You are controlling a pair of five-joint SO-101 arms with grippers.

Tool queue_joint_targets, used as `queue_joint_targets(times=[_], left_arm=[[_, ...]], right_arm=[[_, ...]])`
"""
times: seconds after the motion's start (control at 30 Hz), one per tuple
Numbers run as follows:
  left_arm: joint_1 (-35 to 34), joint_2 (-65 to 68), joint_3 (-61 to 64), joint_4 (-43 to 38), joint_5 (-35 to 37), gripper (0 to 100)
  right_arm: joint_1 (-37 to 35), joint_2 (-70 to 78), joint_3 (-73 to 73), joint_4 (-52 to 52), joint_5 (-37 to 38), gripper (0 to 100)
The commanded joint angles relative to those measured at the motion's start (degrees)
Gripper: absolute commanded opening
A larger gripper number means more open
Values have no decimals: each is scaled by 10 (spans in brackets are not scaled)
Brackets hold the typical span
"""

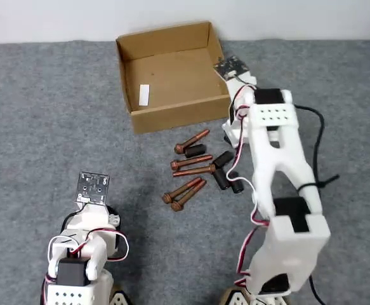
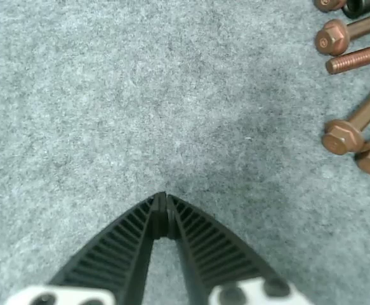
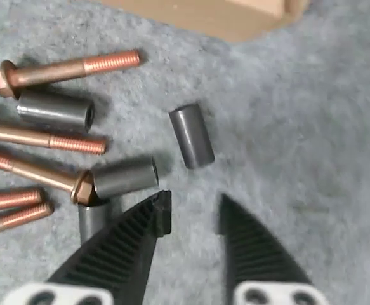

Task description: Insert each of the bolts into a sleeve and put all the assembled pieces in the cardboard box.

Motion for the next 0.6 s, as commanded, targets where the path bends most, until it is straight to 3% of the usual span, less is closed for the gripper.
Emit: queue_joint_targets(times=[0.0,0.57], left_arm=[[2,-6,-5,5,4,8],[2,-6,-5,5,4,8]], right_arm=[[-11,30,-62,0,7,212],[-22,262,-247,6,7,180]])
